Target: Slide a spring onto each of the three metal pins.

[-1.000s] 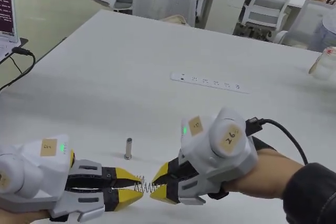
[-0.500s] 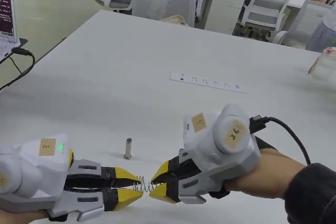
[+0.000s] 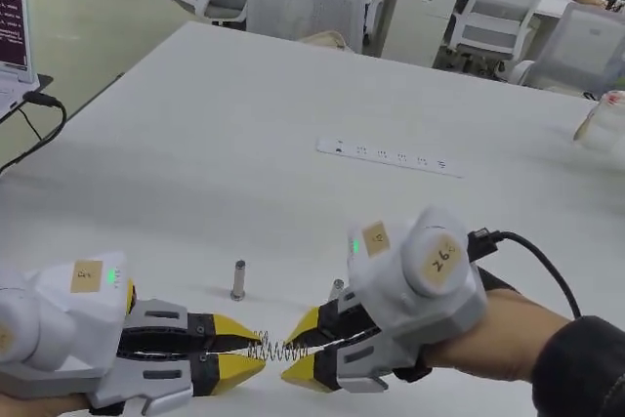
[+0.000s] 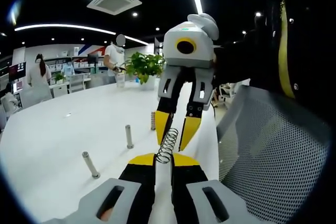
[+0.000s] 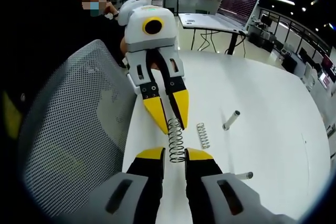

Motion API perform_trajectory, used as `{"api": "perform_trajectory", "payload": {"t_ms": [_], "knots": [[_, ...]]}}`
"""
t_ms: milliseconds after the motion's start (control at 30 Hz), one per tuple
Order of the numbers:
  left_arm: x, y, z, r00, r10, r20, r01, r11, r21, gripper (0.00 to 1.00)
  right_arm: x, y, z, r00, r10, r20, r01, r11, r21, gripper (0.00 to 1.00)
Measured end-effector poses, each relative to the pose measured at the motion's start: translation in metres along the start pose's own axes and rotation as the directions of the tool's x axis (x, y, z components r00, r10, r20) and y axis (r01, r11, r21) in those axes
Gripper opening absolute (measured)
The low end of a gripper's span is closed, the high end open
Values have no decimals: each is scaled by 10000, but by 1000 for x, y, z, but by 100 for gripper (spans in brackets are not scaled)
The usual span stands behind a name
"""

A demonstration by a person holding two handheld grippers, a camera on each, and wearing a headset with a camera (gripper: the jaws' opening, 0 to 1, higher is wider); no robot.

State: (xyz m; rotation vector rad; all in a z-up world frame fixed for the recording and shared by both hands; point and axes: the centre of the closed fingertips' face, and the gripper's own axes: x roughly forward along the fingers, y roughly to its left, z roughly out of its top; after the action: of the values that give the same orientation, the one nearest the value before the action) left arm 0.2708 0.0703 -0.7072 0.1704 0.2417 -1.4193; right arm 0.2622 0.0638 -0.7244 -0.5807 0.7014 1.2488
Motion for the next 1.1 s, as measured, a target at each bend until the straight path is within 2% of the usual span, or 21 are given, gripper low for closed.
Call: {"api": "perform_trajectory", "payload": {"t_ms": [133,700,1100], "knots": [[0,0,0,10000,-11,7,11,10000,-7,3,-1,-1,1,10000,-56,70,56,10000,79,9],[-1,2,2,9998,168,78,-167,9998,-56,3,-10,0,19,9991,-242,348,236,9996,162,8],[0,1,1,9999,118,-3,-118,9999,-12,3,-11,1,27,9994,-226,280,226,9997,-6,8]]}}
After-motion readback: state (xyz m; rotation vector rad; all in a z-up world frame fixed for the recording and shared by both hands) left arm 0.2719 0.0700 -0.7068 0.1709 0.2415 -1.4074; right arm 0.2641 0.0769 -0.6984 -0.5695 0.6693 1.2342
